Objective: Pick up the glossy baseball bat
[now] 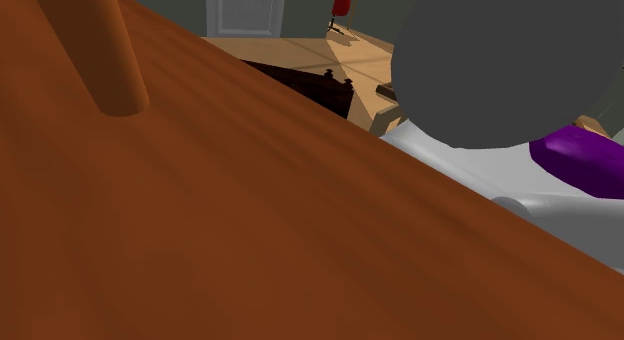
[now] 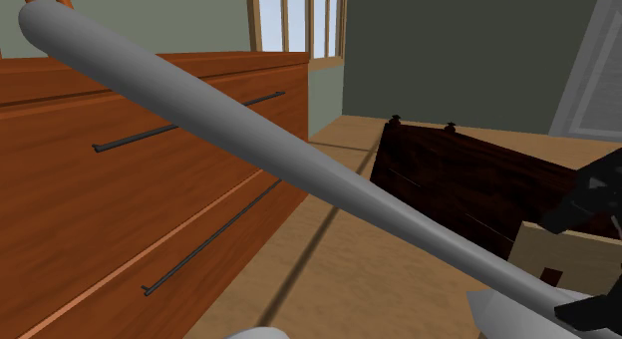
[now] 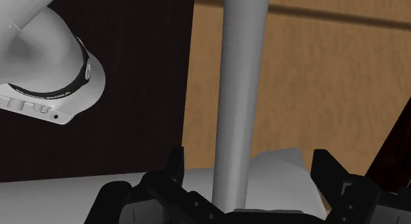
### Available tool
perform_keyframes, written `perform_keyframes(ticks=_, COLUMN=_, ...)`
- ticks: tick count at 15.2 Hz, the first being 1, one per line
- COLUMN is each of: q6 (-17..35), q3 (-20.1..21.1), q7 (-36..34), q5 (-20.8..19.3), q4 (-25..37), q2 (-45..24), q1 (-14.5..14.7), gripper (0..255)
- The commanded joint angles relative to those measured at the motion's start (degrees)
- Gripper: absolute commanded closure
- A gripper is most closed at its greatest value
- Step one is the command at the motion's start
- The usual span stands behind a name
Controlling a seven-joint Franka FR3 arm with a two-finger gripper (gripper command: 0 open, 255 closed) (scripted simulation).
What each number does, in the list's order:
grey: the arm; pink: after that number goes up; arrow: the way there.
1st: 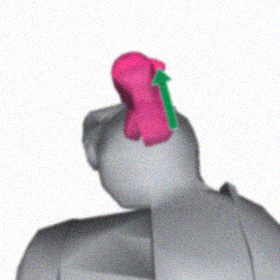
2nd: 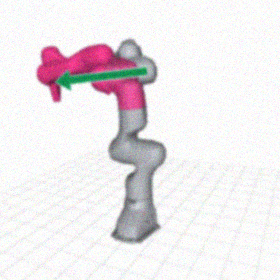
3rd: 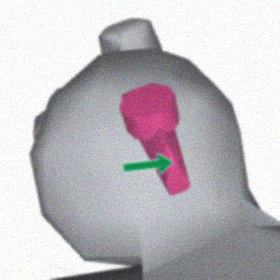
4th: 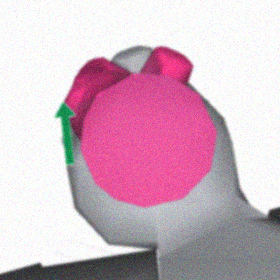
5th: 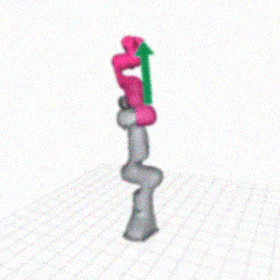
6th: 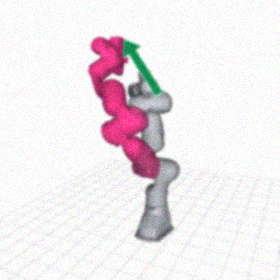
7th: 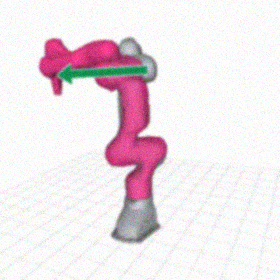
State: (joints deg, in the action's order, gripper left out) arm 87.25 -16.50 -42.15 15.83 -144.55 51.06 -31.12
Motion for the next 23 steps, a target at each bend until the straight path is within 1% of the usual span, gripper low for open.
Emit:
perform_keyframes(ticks=1, q6=1.4, q3=-0.1, q7=0.4, q5=-0.1, q4=-1.9, q2=0.4, q1=-0.3, gripper=0)
perform_keyframes(ticks=4, q6=2.4, q3=-0.2, q7=0.9, q5=-0.3, q4=-3.1, q2=0.5, q1=-0.4, gripper=0)
perform_keyframes(ticks=5, q6=2.5, q3=-0.2, q7=0.9, q5=-0.2, q4=-3.1, q2=0.3, q1=-0.4, gripper=255)
perform_keyframes(ticks=14, q6=2.4, q3=-0.2, q7=0.9, q5=-0.2, q4=-3.1, q2=0.5, q1=-0.4, gripper=255)
perform_keyframes(ticks=23, q6=-3.2, q3=0.3, q7=-1.7, q5=0.5, q4=4.2, q2=-0.5, q1=0.5, gripper=255)
